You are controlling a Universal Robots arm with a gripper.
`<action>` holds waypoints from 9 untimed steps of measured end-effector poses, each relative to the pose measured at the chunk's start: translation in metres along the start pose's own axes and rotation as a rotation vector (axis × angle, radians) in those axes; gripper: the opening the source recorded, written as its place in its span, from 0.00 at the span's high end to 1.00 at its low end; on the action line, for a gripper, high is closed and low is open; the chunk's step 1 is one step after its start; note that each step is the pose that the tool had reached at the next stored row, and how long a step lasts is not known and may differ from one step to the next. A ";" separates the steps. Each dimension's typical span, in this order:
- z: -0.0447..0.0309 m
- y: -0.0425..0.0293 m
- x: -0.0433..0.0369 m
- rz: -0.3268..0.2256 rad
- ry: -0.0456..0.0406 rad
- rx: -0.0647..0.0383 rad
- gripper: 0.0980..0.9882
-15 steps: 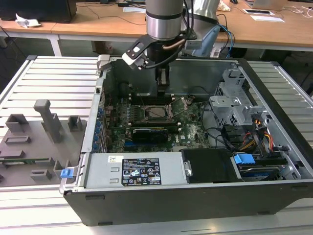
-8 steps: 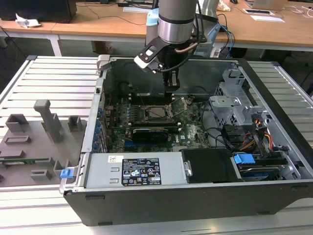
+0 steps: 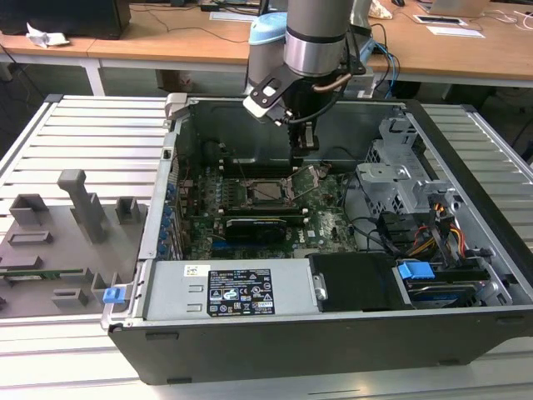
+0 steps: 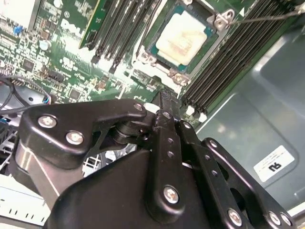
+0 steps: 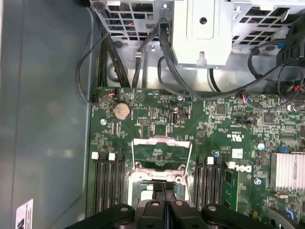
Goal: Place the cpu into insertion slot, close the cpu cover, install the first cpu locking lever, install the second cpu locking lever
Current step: 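Close the cpu cover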
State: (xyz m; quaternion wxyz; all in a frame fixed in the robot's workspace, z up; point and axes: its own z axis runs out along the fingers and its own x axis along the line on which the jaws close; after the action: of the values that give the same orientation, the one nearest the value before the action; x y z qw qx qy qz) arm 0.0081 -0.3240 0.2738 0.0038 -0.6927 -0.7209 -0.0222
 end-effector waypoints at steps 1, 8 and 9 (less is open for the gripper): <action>0.0002 0.0009 -0.0001 -0.005 0.0002 0.000 0.99; 0.0042 0.0171 0.0000 -0.020 0.0001 0.005 0.99; 0.0048 0.0200 0.0000 -0.020 0.0001 0.006 0.99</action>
State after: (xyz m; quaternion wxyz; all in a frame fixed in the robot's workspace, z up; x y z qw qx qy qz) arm 0.0282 -0.3230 0.2696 0.0055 -0.6856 -0.7277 -0.0203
